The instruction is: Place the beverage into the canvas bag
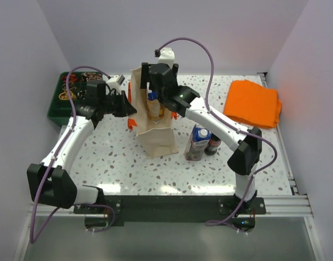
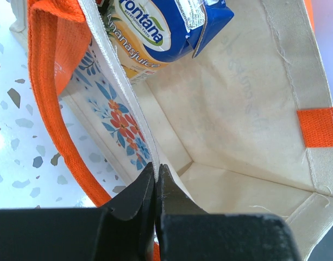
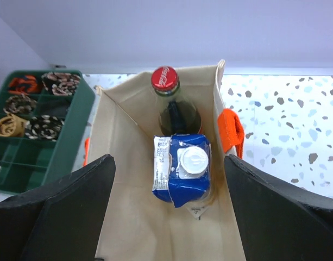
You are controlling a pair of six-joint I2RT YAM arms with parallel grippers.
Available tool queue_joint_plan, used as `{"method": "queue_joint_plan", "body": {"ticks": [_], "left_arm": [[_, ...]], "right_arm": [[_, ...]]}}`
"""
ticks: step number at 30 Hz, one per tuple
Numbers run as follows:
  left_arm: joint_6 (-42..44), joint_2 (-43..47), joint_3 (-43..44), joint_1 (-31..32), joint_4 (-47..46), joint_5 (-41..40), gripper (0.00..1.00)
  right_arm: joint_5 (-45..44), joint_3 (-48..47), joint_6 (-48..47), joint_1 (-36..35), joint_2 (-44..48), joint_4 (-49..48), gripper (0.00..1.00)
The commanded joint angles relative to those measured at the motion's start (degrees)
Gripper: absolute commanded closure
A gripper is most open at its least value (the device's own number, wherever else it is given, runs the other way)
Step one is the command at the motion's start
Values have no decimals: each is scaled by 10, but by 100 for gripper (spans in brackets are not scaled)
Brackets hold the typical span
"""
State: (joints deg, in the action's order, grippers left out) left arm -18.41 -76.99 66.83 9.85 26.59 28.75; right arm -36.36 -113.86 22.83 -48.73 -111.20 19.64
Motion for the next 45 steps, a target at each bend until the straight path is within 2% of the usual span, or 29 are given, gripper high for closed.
{"method": "queue_joint_plan", "body": {"ticks": [1, 5, 11, 16, 30, 37, 45], "left_arm": [[5, -3, 13, 5, -4, 9, 98], [5, -8, 23, 5, -4, 9, 96], [7, -17, 47, 5, 1, 10, 86], [10, -25, 64, 5, 5, 10, 82], [13, -29, 94, 5, 16, 10, 57], [17, -8, 115, 5, 43, -34, 46], [23, 13, 144, 5, 79, -119, 40]], "right_arm": [[2, -9, -9, -3, 41, -27, 15], [-1, 1, -14, -3, 62, -28, 15], [-5, 20, -23, -3, 96, -18, 14], [-6, 57, -29, -3, 132, -7, 14], [-25, 131, -26, -3, 200, 40, 13], [-26, 117, -17, 2, 225, 118, 7], [32, 95, 1, 56, 253, 227, 3]]}}
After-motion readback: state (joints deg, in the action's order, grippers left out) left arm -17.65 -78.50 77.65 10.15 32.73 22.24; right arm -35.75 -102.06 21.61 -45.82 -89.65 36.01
